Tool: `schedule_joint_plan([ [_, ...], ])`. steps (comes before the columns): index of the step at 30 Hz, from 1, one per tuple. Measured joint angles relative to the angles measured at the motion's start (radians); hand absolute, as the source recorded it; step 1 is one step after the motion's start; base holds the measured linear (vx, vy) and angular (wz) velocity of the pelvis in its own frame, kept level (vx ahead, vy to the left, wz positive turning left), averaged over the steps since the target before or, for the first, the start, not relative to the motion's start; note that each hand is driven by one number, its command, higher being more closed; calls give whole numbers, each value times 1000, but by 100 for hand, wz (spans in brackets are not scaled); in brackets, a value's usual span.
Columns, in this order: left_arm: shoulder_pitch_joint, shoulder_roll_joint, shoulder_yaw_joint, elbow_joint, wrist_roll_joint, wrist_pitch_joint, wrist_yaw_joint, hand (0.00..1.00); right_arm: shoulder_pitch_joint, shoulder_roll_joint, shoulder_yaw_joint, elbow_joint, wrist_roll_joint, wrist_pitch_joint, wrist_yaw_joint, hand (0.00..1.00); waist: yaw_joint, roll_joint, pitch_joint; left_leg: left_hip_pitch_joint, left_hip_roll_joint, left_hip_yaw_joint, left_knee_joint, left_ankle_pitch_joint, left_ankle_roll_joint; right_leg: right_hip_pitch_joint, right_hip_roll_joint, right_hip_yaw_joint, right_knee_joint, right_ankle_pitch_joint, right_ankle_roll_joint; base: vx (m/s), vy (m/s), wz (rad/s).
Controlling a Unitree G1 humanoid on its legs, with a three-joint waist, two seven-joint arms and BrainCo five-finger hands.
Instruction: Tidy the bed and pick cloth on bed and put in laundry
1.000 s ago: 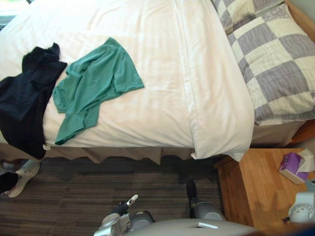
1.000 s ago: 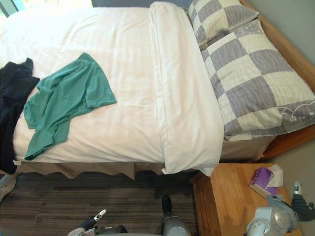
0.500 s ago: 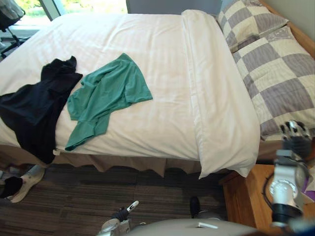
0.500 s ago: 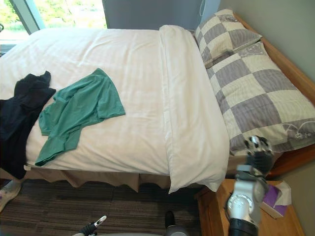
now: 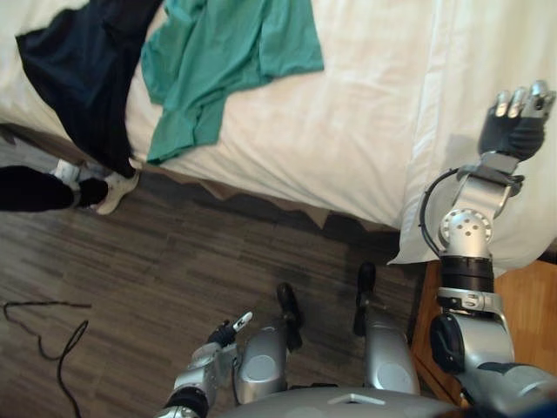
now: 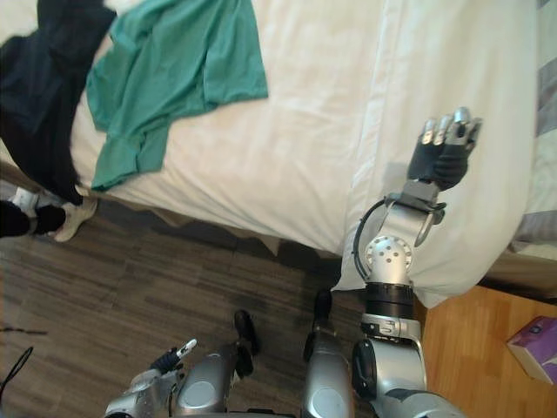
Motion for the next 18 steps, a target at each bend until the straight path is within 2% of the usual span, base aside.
schedule_joint_plan([
  [2,-36,-16,1,-3,-20,0,-5,0,-46,-2,-4,0,29,-15,6,100,1,2,24,-52,1,17,19,-1,0,-64,-3,13,25,-1,-1,-36,-48,-13],
  [5,-86,-28,-8,-34,-38,-8,-20,0,-113,-3,-4,15,73,-27,61,100,-1,10,79,-119,12,43,49,-4,5,-153,2,38,57,-2,-6,-37,-68,-20],
  [7,-112,-37,-10,-41,-48,-15,-18,0,-135,-16,-5,19,104,-35,98,100,-5,25,101,-166,19,48,66,-4,5,-203,4,41,68,1,-10,-18,-75,-17],
  [9,-124,-41,-8,-47,-79,-23,-4,0,-139,-35,-11,18,154,-41,165,100,-3,34,107,-212,26,78,67,-3,6,-272,18,65,73,10,-23,27,-61,-28],
  [14,-132,-47,2,-35,-108,-48,5,0,-115,-41,-30,-25,227,-55,317,100,-10,42,111,-233,37,121,64,-3,6,-320,40,94,74,13,-25,58,-28,-24],
  [18,-137,-67,35,-35,-111,-80,3,0,-34,-37,-92,-67,284,-57,378,100,-12,42,112,-233,38,130,61,-9,2,-320,48,109,60,17,-21,34,0,-11],
])
